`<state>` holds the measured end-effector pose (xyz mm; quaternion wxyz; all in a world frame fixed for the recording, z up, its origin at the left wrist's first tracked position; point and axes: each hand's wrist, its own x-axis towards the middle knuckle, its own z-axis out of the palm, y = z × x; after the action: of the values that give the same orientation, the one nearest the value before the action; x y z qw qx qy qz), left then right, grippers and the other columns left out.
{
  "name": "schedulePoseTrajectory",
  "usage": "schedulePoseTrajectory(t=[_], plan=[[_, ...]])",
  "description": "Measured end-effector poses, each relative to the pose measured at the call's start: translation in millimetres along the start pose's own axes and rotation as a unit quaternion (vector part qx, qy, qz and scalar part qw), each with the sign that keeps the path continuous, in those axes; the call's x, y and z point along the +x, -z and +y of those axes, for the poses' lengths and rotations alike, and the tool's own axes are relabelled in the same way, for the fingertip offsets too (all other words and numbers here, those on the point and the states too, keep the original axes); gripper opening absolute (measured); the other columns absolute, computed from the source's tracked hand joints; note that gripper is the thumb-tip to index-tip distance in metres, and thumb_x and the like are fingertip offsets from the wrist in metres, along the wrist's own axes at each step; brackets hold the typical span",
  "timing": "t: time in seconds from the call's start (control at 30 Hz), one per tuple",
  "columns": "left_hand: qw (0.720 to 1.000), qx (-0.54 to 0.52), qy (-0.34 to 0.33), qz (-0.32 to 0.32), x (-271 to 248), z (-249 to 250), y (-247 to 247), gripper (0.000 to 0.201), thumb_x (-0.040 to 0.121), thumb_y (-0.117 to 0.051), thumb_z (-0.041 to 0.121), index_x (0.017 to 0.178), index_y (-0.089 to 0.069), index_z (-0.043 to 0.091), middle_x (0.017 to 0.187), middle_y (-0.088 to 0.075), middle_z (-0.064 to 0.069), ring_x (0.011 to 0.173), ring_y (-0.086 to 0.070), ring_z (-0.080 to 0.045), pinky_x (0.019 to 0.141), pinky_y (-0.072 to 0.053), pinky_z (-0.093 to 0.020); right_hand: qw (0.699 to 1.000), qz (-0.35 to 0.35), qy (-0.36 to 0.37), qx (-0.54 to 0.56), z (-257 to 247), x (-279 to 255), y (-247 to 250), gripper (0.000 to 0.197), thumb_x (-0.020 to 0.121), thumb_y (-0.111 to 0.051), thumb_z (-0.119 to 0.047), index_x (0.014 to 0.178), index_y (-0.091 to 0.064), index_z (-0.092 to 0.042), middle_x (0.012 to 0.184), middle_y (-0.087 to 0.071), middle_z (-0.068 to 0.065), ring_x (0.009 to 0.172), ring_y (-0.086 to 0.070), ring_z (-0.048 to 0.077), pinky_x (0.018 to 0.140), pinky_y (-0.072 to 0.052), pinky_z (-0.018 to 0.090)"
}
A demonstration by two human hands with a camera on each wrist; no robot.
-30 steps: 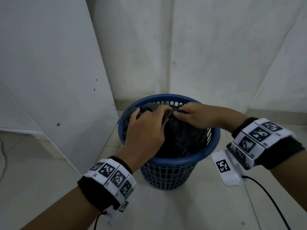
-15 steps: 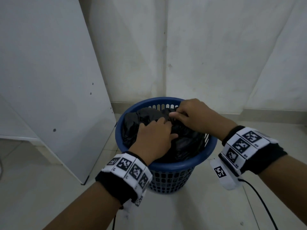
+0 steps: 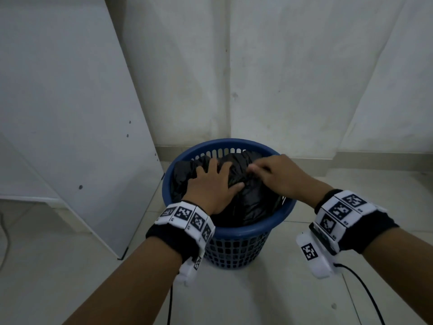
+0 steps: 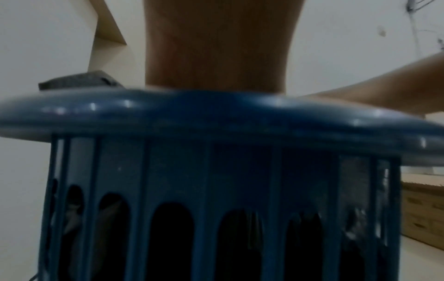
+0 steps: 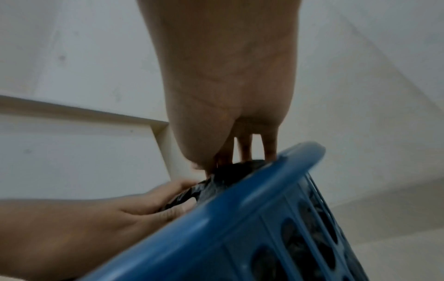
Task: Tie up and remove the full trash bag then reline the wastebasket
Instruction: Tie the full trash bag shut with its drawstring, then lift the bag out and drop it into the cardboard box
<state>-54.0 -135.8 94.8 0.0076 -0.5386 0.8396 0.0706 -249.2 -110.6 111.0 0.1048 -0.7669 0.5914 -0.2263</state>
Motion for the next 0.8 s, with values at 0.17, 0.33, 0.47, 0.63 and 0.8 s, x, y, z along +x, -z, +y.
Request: schedulePoseTrajectory(t=[0.17,0.33,0.47,0.63,0.8], plan=[[0.999,0.027,-0.018,-0.031,6.9,3.1,6.9,0.075,0.1,-0.034,0.063,0.155,-0.023,0.013,0.157,-0.028,-0.019,0.123,-0.053,-0.041,0.094,-0.052,-0.051,0.94,0.287,-0.181,0.03,11.5,-22.0,-5.1,0.021,0.097,-0.048,-0.019,0.107,-0.063,-0.01,0.112,-0.055,0.014,0.106,-0.047,0.032,0.086,-0.031,0.031],[0.998,0.052,-0.034,-0.013,8.9,-2.6,13.4,0.075,0.095,-0.04,0.068,0.143,-0.038,0.01,0.135,-0.052,-0.017,0.114,-0.057,-0.034,0.092,-0.053,-0.044,0.873,0.156,-0.399,0.232,26.8,-34.6,-13.3,0.036,0.101,-0.04,-0.042,0.115,-0.044,-0.009,0.113,-0.055,0.016,0.093,-0.055,0.035,0.078,-0.051,0.045],[0.99,0.111,-0.071,0.043,9.8,-3.6,15.2,0.057,0.102,-0.036,0.059,0.13,-0.049,0.011,0.124,-0.06,-0.011,0.103,-0.062,-0.03,0.079,-0.051,-0.038,0.863,0.151,-0.374,0.303,37.3,-30.9,-19.4,0.033,0.102,-0.037,-0.039,0.091,-0.051,-0.012,0.09,-0.057,0.013,0.082,-0.058,0.032,0.072,-0.054,0.049],[0.98,0.156,-0.09,0.087,14.8,-11.4,28.6,0.047,0.107,-0.034,0.047,0.123,-0.056,0.009,0.119,-0.062,-0.011,0.098,-0.063,-0.029,0.079,-0.053,-0.04,0.854,0.172,-0.36,0.334,42.6,-31.6,-20.7,0.032,0.101,-0.044,-0.038,0.094,-0.055,-0.009,0.082,-0.059,0.011,0.065,-0.059,0.029,0.044,-0.048,0.028],[0.968,0.17,-0.107,0.152,20.5,-14.2,44.0,0.042,0.107,-0.035,0.044,0.114,-0.057,0.01,0.113,-0.06,-0.01,0.092,-0.063,-0.031,0.073,-0.052,-0.042,0.832,0.177,-0.357,0.386,42.1,-33.2,-25.8,0.033,0.101,-0.046,-0.04,0.098,-0.055,-0.008,0.078,-0.06,0.012,0.059,-0.059,0.027,0.037,-0.045,0.024]])
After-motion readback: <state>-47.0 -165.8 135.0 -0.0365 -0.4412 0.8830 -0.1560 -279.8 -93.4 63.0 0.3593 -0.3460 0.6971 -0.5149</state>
